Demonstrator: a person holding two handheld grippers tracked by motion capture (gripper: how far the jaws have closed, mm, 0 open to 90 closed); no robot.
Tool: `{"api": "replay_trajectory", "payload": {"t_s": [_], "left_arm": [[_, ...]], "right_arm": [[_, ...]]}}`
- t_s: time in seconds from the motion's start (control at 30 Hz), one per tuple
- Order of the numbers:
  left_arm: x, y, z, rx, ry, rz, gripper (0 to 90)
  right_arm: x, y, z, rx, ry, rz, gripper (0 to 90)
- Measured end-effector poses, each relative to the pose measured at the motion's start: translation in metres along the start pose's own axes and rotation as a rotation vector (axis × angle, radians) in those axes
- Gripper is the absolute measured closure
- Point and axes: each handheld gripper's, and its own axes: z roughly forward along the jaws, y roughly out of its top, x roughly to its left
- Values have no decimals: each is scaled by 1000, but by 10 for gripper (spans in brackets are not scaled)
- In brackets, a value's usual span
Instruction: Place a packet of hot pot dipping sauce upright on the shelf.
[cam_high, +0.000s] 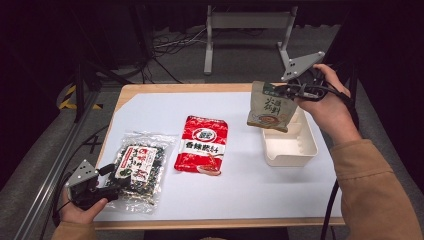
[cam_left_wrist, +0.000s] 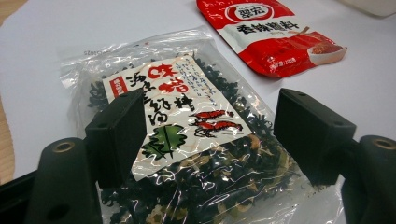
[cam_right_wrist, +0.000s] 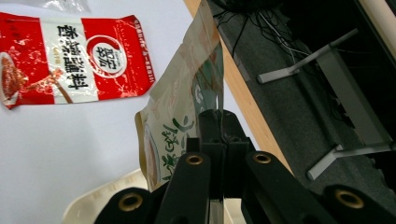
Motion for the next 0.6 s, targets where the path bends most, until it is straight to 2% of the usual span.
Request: {"api": "replay_trajectory", "payload": {"t_s": [0.27,0.6], "left_arm": [[0,0,0,1,2,2,258],[1,-2,-2,1,8,-5,258]], "right_arm": [[-17,0,2,-17,-17,-28,900],[-35,-3,10,-30,-53,-40,900]]}}
